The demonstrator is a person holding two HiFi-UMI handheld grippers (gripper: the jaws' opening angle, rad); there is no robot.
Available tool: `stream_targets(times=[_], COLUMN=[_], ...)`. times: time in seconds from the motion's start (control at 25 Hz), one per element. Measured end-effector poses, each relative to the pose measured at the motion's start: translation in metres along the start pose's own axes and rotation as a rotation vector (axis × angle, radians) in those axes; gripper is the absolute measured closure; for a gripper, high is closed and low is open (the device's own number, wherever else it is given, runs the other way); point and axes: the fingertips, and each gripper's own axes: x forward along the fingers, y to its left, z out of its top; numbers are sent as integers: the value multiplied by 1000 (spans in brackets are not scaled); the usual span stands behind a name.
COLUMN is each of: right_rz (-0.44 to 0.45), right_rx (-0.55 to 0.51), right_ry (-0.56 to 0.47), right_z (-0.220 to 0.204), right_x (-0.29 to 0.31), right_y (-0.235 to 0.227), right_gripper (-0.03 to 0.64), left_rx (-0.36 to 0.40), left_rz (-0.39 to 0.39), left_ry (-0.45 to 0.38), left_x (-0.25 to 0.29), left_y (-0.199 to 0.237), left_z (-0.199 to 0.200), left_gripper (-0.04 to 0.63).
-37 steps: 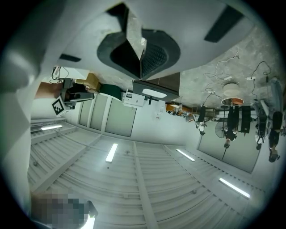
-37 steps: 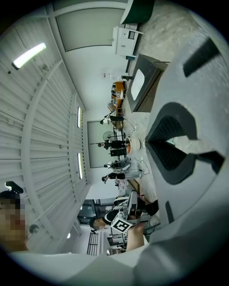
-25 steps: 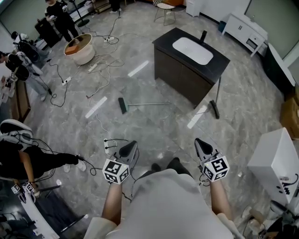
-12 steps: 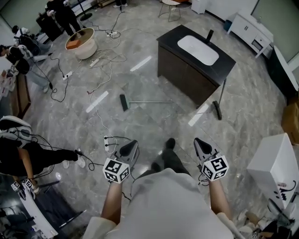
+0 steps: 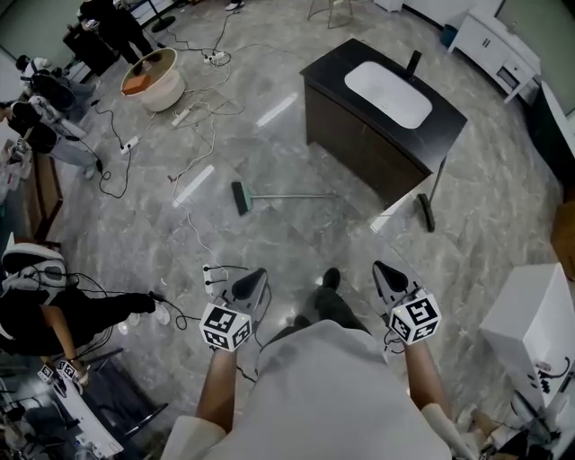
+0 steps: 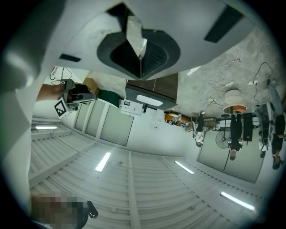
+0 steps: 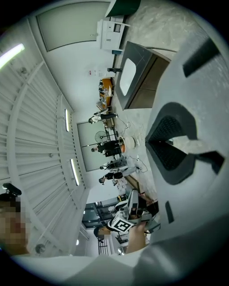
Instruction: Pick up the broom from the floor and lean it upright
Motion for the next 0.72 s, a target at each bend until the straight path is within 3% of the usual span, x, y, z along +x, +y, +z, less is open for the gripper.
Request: stream_targets(times=[0.4,0.72], right_rz=[65,96], right_rx=[-12,22], right_ry=[99,137], right_z=[-1,-9], right_x=[73,119], right_y=[-111,-176], right_gripper=[617,617], left_rx=[-5,50], left_rz=[-15,-22], left_ry=[101,152], left_x=[127,213], left_y=[24,39], left_z=[13,21], left_gripper=[583,583])
